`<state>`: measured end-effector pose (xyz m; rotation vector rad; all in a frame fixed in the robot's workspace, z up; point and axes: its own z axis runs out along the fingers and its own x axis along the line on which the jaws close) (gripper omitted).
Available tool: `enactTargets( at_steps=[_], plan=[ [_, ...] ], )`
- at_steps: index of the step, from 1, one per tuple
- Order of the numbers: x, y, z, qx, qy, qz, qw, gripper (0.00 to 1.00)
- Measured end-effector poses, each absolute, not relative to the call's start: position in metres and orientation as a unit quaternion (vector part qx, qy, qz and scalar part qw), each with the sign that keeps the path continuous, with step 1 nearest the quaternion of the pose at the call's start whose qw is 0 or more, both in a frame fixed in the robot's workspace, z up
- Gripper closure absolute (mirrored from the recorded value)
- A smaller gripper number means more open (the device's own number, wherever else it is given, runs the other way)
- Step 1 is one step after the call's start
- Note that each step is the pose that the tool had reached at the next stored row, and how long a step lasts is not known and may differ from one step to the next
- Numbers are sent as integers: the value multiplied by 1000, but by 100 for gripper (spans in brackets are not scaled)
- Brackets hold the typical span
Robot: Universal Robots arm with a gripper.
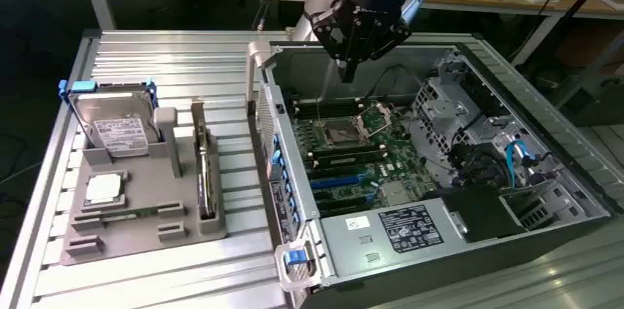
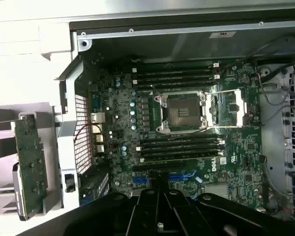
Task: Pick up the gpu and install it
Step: 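Reach for the gpu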
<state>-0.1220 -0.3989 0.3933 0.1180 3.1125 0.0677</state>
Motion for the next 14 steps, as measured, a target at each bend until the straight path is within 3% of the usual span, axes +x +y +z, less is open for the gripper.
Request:
enactTargets(
  at_steps=[14],
  plan=[
    [-125, -399, 392, 38, 999, 22, 9, 89]
  ],
)
